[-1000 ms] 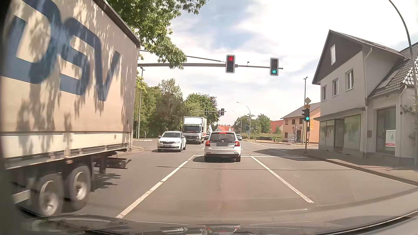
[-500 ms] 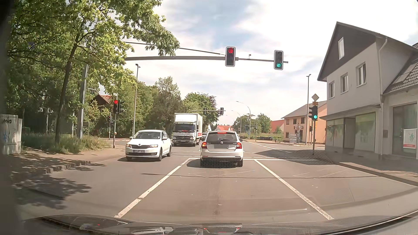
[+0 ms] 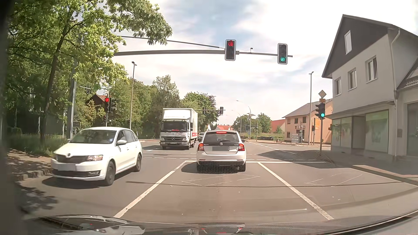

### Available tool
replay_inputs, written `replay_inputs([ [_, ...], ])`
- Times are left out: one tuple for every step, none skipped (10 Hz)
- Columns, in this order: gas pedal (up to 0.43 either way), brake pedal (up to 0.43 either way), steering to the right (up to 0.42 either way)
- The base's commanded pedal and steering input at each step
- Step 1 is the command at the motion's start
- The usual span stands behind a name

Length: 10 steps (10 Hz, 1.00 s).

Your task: Follow the waypoints while adhering to traffic rules and regulations

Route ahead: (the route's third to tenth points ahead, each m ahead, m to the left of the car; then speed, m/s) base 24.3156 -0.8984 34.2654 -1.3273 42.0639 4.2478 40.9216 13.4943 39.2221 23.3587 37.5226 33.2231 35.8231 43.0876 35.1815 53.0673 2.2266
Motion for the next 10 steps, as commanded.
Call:
replay_inputs([
  [0.000, 0.000, 0.004],
  [0.000, 0.000, 0.003],
  [0.000, 0.000, 0.003],
  [0.000, 0.000, 0.003],
  [0.000, 0.000, 0.003],
  [0.000, 0.000, 0.003],
  [0.000, 0.000, 0.003],
  [0.000, 0.000, 0.003],
  [0.000, 0.000, 0.003],
  [0.000, 0.000, 0.003],
])
